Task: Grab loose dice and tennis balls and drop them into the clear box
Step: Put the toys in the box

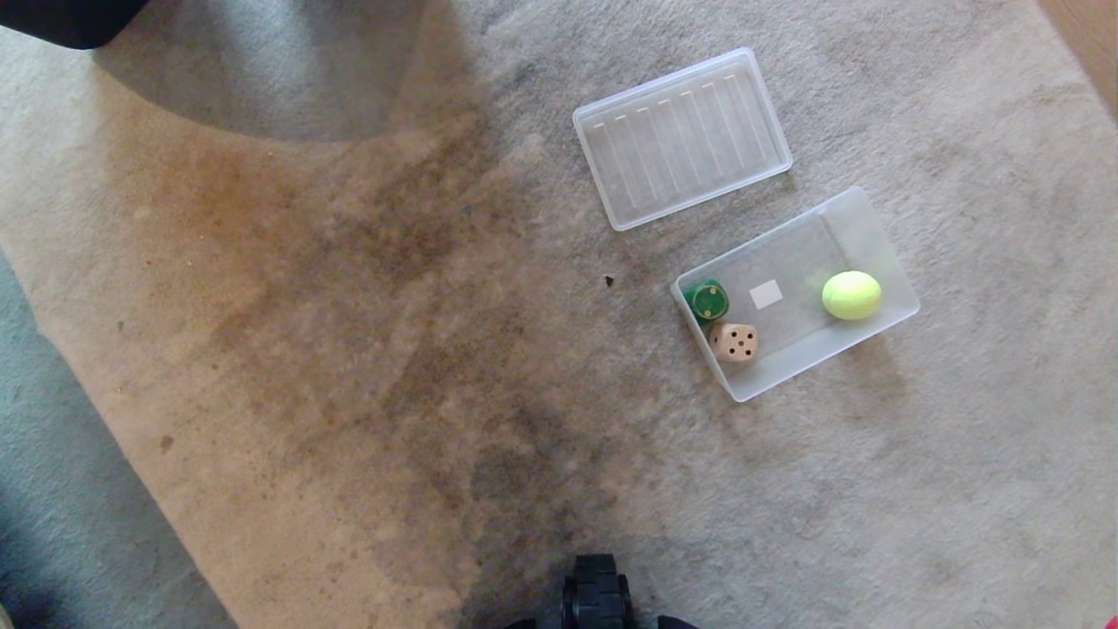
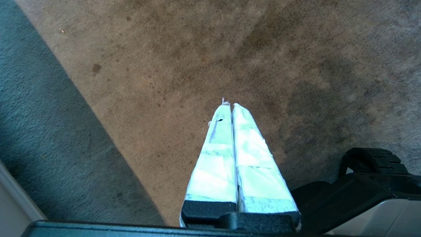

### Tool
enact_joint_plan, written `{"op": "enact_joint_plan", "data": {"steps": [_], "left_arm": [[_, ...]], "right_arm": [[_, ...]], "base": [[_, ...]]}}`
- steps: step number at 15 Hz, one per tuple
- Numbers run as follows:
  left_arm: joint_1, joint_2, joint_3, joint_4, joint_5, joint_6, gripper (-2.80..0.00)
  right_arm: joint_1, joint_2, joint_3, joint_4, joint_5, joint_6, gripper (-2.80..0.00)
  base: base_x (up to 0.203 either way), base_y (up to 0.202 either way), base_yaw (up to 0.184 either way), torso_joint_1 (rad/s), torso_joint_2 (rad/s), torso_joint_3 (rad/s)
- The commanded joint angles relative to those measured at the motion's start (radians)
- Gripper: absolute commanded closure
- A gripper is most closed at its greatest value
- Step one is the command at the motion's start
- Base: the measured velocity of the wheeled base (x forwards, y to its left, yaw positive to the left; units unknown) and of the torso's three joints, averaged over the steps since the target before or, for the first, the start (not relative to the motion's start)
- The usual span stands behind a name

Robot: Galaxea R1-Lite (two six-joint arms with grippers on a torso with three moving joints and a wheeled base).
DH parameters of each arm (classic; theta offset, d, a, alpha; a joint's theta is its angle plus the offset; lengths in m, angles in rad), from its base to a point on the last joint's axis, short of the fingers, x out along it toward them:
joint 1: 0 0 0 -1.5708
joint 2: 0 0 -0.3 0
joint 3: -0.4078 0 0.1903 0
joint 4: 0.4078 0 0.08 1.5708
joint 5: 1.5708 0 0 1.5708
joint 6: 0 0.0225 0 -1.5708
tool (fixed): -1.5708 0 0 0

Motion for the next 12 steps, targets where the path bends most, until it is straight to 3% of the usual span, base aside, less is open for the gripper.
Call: {"op": "enact_joint_plan", "data": {"steps": [1, 10, 12], "left_arm": [[0.0, 0.0, 0.0, 0.0, 0.0, 0.0, 0.0], [0.0, 0.0, 0.0, 0.0, 0.0, 0.0, 0.0], [0.0, 0.0, 0.0, 0.0, 0.0, 0.0, 0.0]], "right_arm": [[0.0, 0.001, 0.0, 0.001, 0.0, 0.0, 0.0], [0.0, 0.004, -0.004, 0.009, 0.0, 0.006, 0.0], [0.002, 0.094, -0.095, 0.062, 0.002, 0.056, 0.0]], "base": [[0.0, 0.0, 0.0, 0.0, 0.0, 0.0], [0.0, 0.0, 0.0, 0.0, 0.0, 0.0], [0.0, 0.0, 0.0, 0.0, 0.0, 0.0]]}}
